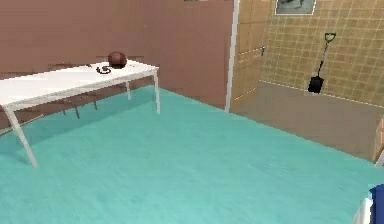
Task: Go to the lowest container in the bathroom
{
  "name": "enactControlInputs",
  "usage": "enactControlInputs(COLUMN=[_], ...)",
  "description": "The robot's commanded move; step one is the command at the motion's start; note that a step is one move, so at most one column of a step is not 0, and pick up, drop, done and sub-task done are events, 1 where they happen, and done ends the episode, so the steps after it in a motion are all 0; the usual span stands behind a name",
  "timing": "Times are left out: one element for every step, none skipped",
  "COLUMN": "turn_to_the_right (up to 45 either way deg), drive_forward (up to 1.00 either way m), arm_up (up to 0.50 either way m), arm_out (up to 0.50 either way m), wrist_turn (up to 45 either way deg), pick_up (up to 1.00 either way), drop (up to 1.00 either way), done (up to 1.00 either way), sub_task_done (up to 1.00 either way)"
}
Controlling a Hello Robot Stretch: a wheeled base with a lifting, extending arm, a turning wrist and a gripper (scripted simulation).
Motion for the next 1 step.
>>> enactControlInputs(turn_to_the_right=[-3.0], drive_forward=[0.0], arm_up=[0.0], arm_out=[0.0], wrist_turn=[0.0], pick_up=[0.0], drop=[0.0], done=[0.0], sub_task_done=[0.0])
